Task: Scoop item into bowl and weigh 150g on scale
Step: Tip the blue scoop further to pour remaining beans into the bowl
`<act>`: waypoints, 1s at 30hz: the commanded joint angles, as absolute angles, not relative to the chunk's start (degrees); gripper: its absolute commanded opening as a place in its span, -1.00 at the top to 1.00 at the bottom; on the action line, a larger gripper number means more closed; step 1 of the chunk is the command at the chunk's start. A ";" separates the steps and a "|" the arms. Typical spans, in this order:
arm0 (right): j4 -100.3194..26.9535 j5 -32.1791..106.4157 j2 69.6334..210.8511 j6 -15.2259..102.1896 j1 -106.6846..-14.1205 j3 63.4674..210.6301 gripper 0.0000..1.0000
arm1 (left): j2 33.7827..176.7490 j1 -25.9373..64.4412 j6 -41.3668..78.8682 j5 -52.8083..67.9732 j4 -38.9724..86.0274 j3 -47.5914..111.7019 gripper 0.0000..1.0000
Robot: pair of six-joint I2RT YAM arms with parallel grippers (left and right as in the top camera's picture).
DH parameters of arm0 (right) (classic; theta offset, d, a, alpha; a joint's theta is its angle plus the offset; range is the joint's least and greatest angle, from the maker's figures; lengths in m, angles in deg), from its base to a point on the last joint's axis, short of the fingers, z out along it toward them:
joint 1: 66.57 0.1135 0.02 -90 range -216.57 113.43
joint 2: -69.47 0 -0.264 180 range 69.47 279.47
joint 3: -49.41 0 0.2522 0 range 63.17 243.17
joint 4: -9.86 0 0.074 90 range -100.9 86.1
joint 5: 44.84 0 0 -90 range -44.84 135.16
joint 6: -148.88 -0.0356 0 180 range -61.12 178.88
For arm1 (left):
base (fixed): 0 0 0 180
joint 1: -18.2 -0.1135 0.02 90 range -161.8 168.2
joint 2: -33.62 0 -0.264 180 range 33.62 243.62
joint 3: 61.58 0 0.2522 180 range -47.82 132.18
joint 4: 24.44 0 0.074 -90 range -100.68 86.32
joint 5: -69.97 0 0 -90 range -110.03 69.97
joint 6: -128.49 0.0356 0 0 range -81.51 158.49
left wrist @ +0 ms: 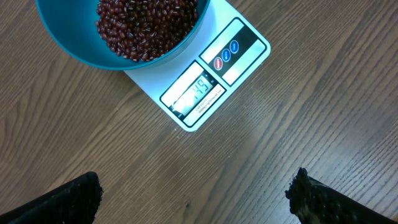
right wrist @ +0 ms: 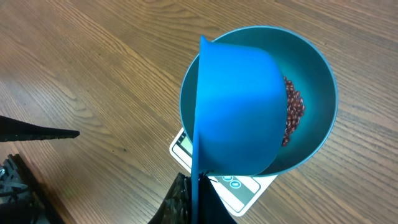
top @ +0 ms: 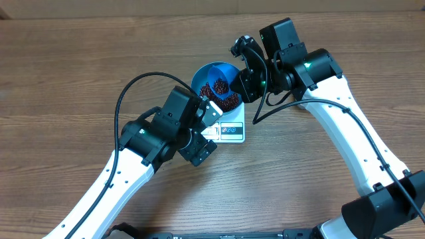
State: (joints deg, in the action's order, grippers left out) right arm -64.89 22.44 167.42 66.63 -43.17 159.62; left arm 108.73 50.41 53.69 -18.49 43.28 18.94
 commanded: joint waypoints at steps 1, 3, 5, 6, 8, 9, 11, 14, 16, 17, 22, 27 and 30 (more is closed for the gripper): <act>-64.19 21.50 167.53 67.26 -42.75 161.50 0.93 | 108.56 50.10 54.59 -17.62 43.06 18.53 -0.99; -64.06 21.50 167.53 67.26 -42.75 161.50 0.93 | 108.56 50.10 54.59 -17.62 43.06 18.53 -0.99; -63.93 21.52 167.53 67.26 -42.75 161.50 0.93 | 108.56 50.10 54.56 -17.62 43.06 18.53 -0.99; -63.88 21.52 167.53 67.26 -42.75 161.50 0.93 | 108.56 50.10 54.59 -17.62 43.06 18.53 -0.99; -63.82 21.65 167.53 67.26 -42.75 161.50 0.93 | 108.56 50.10 54.59 -17.62 43.06 18.53 -0.99; -63.80 21.87 167.53 67.26 -42.75 161.50 0.93 | 108.56 50.10 54.59 -17.62 43.06 18.53 -0.99; -63.77 22.62 167.53 67.24 -42.75 161.50 0.93 | 108.56 50.10 54.59 -17.62 43.06 18.53 -1.00; -63.77 23.75 167.53 67.26 -42.75 161.50 0.93 | 108.56 50.10 54.59 -17.62 43.06 18.53 -0.99; -63.77 24.78 167.53 67.24 -42.75 161.50 0.93 | 108.56 50.10 54.56 -17.62 43.06 18.53 -0.99; -63.77 25.28 167.53 67.26 -42.75 161.50 0.93 | 108.56 50.10 54.56 -17.62 43.03 18.53 -0.99; -63.73 27.80 167.53 67.26 -42.75 161.50 0.93 | 108.56 50.10 54.59 -17.62 43.06 18.53 -0.99; -63.71 31.73 167.53 67.26 -42.80 161.50 0.93 | 108.56 50.10 54.59 -17.62 43.06 18.53 -0.99; -63.53 33.85 167.55 67.26 -42.80 161.50 0.93 | 108.56 50.10 54.59 -17.62 43.06 18.53 -0.99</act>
